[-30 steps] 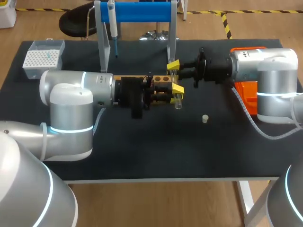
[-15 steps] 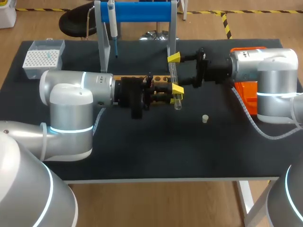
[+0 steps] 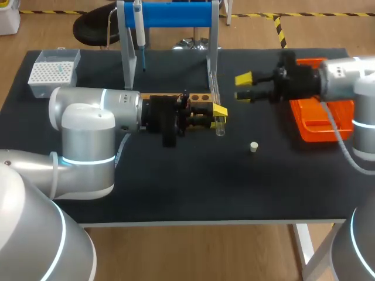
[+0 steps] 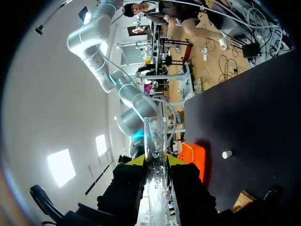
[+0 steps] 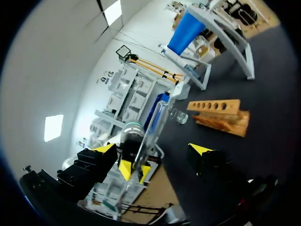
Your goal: Invert the test tube, pick up the pipette, mount the tip to pipette, aspirate from beaker and dispense into the tube, eject the tip, return the pipette, and cap with the stopper.
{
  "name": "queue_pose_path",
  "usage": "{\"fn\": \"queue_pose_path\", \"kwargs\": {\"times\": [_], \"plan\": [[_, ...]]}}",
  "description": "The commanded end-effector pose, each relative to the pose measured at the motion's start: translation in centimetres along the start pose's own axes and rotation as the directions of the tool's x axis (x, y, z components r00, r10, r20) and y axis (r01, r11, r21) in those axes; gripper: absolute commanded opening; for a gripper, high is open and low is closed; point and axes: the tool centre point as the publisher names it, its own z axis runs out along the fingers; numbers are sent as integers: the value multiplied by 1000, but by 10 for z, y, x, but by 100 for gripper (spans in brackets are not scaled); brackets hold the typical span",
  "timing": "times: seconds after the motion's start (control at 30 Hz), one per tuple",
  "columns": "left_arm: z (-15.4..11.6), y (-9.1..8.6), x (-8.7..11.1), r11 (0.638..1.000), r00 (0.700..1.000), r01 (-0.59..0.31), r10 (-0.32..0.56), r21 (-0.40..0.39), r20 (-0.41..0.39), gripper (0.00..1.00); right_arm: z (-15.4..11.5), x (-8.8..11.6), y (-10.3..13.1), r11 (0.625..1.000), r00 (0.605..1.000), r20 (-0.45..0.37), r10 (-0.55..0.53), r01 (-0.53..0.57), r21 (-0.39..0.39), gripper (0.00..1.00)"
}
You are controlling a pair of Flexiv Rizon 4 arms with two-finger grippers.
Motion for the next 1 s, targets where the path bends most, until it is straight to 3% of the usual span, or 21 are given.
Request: {"fn": "queue_pose_path", "kwargs": {"times": [0.03,0.17,0.23,0.4,0.53,1.0], "plan": [[0,1,0,1000,1000,-1,1,2,-1,0,-31,1,-17,885,865,295,-405,452,-109,100],[0,1,0,1000,1000,-1,1,2,-1,0,-34,-18,-25,820,766,396,-507,570,-53,100],[0,1,0,1000,1000,-1,1,2,-1,0,-36,-23,-28,817,759,390,-521,576,-28,100],[0,1,0,1000,1000,-1,1,2,-1,0,-40,-37,-28,747,665,439,-605,665,23,100],[0,1,0,1000,1000,-1,1,2,-1,0,-42,-42,-29,714,626,433,-649,697,64,100],[0,1,0,1000,1000,-1,1,2,-1,0,-44,-51,-23,671,588,389,-709,732,117,100]]}}
